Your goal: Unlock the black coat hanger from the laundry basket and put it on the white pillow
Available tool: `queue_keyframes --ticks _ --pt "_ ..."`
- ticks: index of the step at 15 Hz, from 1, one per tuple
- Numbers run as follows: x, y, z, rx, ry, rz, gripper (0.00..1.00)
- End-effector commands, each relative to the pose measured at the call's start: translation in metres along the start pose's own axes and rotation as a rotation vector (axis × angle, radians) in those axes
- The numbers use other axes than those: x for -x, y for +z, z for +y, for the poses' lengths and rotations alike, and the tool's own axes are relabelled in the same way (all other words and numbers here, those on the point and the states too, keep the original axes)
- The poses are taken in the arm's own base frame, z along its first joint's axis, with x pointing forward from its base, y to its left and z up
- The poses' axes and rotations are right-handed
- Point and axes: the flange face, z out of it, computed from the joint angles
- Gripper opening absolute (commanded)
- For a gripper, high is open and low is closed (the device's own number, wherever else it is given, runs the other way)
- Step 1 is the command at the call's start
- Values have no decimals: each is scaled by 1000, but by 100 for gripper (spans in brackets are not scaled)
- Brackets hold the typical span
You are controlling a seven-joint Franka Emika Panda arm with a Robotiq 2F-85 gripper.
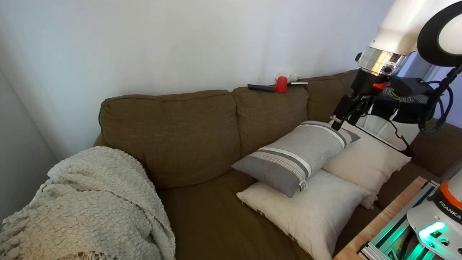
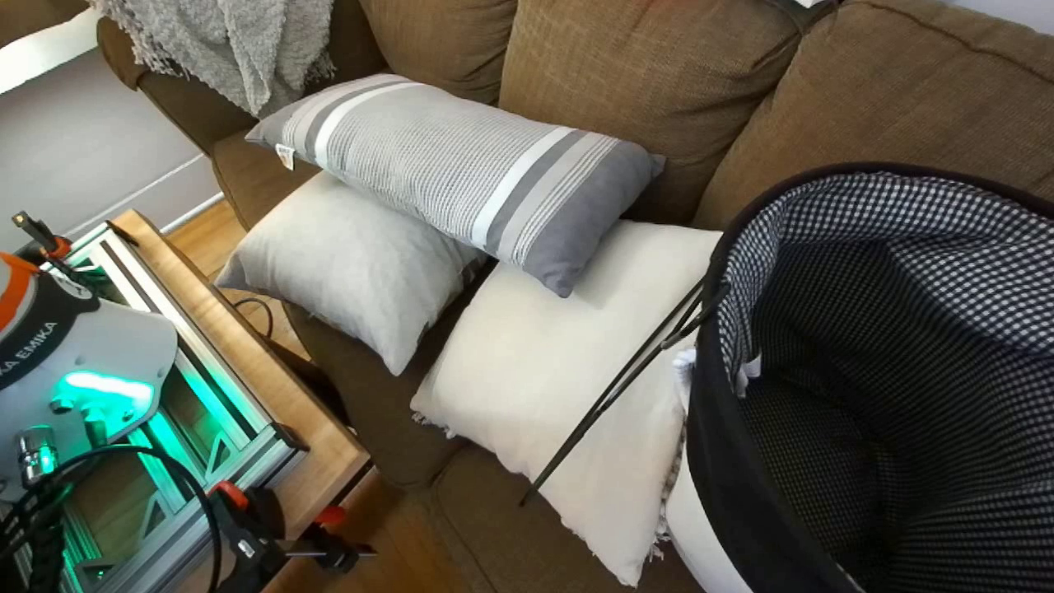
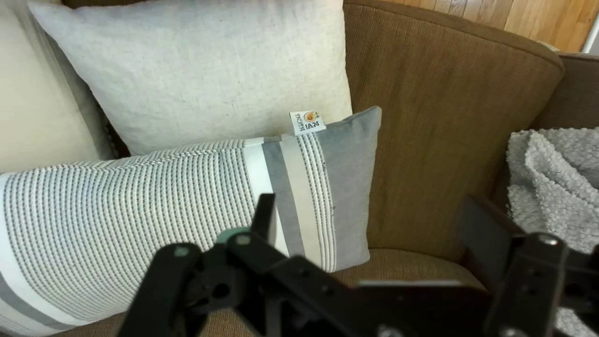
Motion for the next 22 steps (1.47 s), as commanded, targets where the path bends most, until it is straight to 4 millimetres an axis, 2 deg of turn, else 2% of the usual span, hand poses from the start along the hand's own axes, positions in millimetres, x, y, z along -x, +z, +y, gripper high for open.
queue_keyframes --ticks 1,3,4,6,9,12,14,15,17,20,22 --pt "0 -1 0 0 0 -1 100" --pt "0 -1 0 0 0 -1 100" --pt "-6 -5 7 4 37 28 100" --pt "-21 -14 35 -11 153 52 100" --pt "-39 -33 100 -20 321 98 100" --pt "-43 -46 177 -22 500 126 100" --pt "-28 -44 225 -11 621 131 100" --pt "-30 -49 250 -4 682 133 100" --pt "-13 -49 297 16 798 131 100" --pt "25 -50 362 89 937 123 100" --pt "54 -44 396 153 970 74 100"
